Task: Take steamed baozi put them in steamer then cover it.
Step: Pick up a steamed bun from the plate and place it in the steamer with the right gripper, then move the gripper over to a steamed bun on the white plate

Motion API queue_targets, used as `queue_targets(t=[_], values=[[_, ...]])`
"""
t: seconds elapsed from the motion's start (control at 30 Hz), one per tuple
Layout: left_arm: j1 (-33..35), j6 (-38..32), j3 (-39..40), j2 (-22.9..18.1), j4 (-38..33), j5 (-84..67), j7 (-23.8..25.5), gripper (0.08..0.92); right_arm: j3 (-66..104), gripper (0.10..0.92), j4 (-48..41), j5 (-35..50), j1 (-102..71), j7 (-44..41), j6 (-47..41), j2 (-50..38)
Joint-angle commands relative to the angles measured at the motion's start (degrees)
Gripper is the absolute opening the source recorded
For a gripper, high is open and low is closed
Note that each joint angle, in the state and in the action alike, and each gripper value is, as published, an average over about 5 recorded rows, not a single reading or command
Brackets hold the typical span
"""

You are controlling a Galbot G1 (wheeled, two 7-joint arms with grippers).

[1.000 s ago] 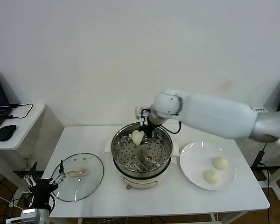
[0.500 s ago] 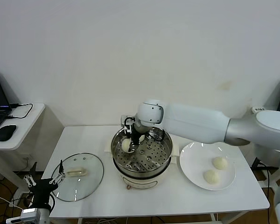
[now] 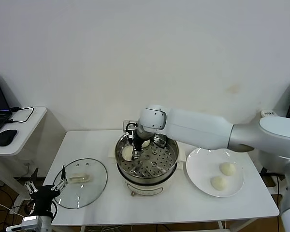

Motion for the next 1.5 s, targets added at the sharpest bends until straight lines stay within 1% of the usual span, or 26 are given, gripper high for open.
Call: queue_targets(t=[0.03,0.23,0.4,0.57,0.7,0.8,1.0,1.17,1.3,1.5], values=[[0.01,0.03,-0.05,0.08,-0.07,-0.16,0.03,0.823,0.44,0.822,3.6,-2.67,4.98,-5.47,1.54,-5.83],[-0.01,0.16,0.23,0.22,-0.25,-0.44,0.17,0.823,-1.15,0.823,14.0,-6.58,11.63,-13.96,7.51,-19.39],[0.08,0.79,0.75,0.54,-0.38,-0.47,0.26,0.823,-3.66,0.823,20.41,-12.84,13.51,-18.77,14.37,-33.13],[0.04,1.09,1.07,1.01,-0.52,-1.0,0.22,0.823,-3.39,0.823,23.11,-20.7,10.02,-20.14,20.47,-44.64],[-0.06,1.11,1.25,1.18,-0.29,-1.03,0.12,0.823,-1.99,0.823,24.19,-26.17,5.33,-20.18,23.27,-50.2],[-0.07,1.11,1.41,1.03,-0.1,-0.82,0.02,0.823,1.67,0.823,24.35,-29.05,-1.23,-19.89,24.02,-53.43],[0.38,1.11,1.32,0.7,-0.27,-0.46,-0.12,0.823,15.65,0.823,23.31,-34.11,-19.78,-17.89,24.4,-56.51],[1.04,1.08,0.64,0.61,-0.46,-0.34,-0.15,0.823,25.83,0.823,21.09,-36.58,-33.31,-15.81,24.3,-55.59],[1.47,1.07,0.05,0.48,-0.71,-0.34,-0.17,0.823,31.45,0.823,18.83,-38.26,-39.51,-14.54,24.16,-53.4],[1.93,1.0,-0.7,0.29,-0.91,-0.41,-0.14,0.823,34.75,0.823,15.18,-39.7,-43.53,-12.74,23.8,-49.12]])
